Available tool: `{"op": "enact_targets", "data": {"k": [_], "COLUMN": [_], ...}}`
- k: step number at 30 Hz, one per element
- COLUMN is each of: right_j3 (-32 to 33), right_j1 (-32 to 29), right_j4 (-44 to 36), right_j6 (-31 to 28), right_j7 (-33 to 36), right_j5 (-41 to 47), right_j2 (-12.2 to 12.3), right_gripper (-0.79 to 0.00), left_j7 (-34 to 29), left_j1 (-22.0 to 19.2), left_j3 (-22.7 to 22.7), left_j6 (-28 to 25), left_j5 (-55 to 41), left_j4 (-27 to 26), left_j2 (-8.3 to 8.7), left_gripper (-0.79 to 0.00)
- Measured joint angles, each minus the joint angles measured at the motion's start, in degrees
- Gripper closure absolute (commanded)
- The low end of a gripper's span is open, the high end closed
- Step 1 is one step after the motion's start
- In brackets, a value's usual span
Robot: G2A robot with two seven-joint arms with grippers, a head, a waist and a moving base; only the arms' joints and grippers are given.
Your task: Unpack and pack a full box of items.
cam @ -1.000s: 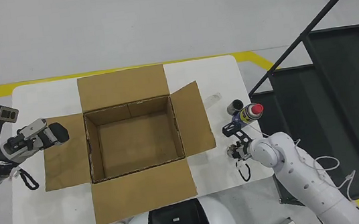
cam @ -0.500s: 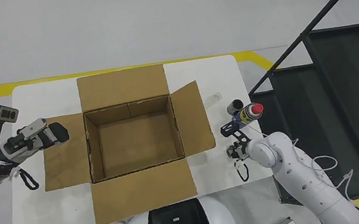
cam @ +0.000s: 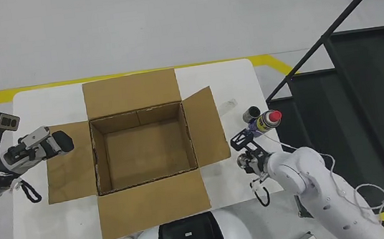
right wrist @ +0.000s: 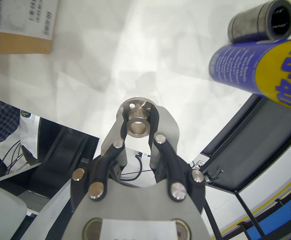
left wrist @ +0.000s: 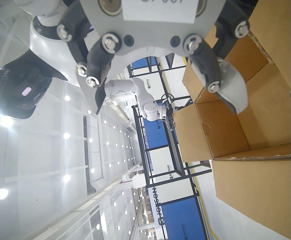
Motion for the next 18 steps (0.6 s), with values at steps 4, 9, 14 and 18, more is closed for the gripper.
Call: {"op": "enact_targets", "data": {"k": [4, 9, 14, 18], "right_j3": [2.60, 5.35, 4.24, -0.85], "right_j1": [-1.61, -1.07, 5.30, 14.13], "right_j4": [-7.67, -16.70, -17.35, -17.34], "right_j6": [0.05, 0.26, -2.81, -3.88], "right_j7": [3.44, 8.84, 10.35, 13.85], "right_j5": [-1.56, -4.49, -3.61, -2.29], "right_j2": [0.41, 0.75, 0.63, 0.04], "right_gripper": [0.000, 0.000, 0.000, 0.000], "left_j7": [0.00, 0.00, 0.00, 0.00], "left_j1": [0.00, 0.00, 0.00, 0.00], "left_j3": [0.00, 0.00, 0.00, 0.00], "left_j6": [0.00, 0.00, 0.00, 0.00], "left_j5": [0.00, 0.00, 0.00, 0.00], "left_j4": [0.00, 0.00, 0.00, 0.00], "left_j2": [0.00, 0.00, 0.00, 0.00], "left_gripper": [-0.785, -0.785, -0.785, -0.785]}}
